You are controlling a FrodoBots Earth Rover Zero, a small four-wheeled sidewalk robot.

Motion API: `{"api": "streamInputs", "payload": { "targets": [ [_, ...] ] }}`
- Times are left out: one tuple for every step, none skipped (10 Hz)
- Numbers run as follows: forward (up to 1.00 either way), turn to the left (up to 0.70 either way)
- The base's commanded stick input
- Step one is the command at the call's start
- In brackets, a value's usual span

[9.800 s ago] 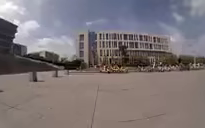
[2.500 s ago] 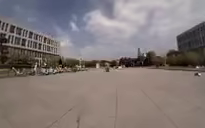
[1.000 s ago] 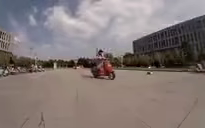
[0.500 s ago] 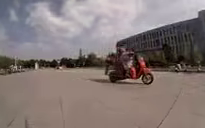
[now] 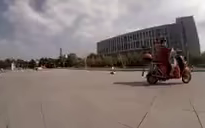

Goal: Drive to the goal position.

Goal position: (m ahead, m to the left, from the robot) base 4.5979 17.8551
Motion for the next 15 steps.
{"api": "streamInputs", "payload": {
  "targets": [
    [0.0, -0.7],
    [0.0, -0.7],
    [0.0, -0.7],
    [0.0, -0.7],
    [0.0, -0.7],
    [0.0, -0.7],
    [0.0, -0.7],
    [0.0, -0.7],
    [0.0, -0.7],
    [0.0, -0.7],
    [0.0, -0.7],
    [0.0, -0.7],
    [0.0, -0.7],
    [0.0, -0.7],
    [0.0, -0.7]
  ]
}}
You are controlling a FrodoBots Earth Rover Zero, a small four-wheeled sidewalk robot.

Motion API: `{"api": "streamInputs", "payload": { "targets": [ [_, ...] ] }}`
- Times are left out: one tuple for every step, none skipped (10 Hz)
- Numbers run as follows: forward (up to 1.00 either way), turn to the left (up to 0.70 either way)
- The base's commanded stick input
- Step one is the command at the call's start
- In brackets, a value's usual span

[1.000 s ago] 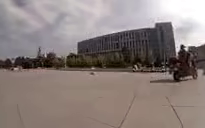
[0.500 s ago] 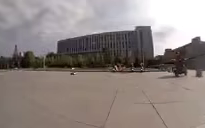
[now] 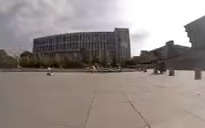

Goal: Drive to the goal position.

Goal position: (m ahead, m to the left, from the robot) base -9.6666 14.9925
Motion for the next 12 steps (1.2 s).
{"api": "streamInputs", "payload": {
  "targets": [
    [0.0, -0.7],
    [0.0, -0.7],
    [0.0, -0.7],
    [0.0, -0.7],
    [0.0, -0.7],
    [0.0, -0.7],
    [0.0, -0.7],
    [0.0, -0.7],
    [0.0, -0.7],
    [0.0, -0.7],
    [0.0, -0.7],
    [0.0, -0.7]
  ]
}}
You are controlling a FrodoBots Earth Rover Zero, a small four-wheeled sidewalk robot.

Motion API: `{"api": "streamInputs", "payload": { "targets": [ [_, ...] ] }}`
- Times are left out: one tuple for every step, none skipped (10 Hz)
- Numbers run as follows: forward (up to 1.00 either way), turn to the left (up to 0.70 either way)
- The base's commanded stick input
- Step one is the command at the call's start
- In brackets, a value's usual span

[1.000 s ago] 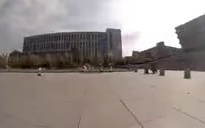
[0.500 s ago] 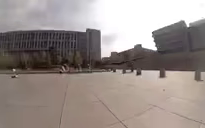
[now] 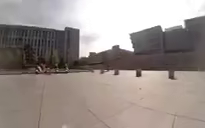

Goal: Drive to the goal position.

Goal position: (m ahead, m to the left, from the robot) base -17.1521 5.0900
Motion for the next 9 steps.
{"api": "streamInputs", "payload": {
  "targets": [
    [0.0, -0.7],
    [0.0, -0.7],
    [0.0, -0.7],
    [0.0, -0.7],
    [0.0, -0.7],
    [0.0, -0.29],
    [0.03, 0.0],
    [0.04, 0.0],
    [0.04, 0.0]
  ]
}}
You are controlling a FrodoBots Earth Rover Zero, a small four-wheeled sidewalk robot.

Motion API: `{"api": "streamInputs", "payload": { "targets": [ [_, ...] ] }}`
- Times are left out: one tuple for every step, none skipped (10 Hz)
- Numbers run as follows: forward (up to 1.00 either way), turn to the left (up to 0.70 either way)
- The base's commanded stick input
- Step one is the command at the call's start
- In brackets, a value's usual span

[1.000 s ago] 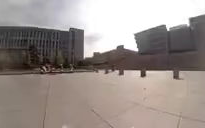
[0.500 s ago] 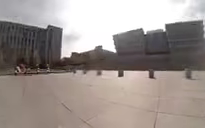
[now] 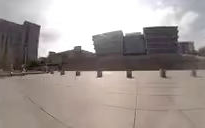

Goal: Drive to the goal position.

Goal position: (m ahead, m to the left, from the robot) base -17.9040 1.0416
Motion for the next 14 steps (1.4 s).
{"api": "streamInputs", "payload": {
  "targets": [
    [0.04, 0.0],
    [0.07, 0.0],
    [0.27, 0.0],
    [0.55, 0.0],
    [0.7, 0.0],
    [0.7, 0.0],
    [0.34, 0.0],
    [0.0, 0.0],
    [0.0, 0.0],
    [0.0, 0.0],
    [0.0, 0.0],
    [0.0, 0.0],
    [0.0, 0.0],
    [0.0, 0.0]
  ]
}}
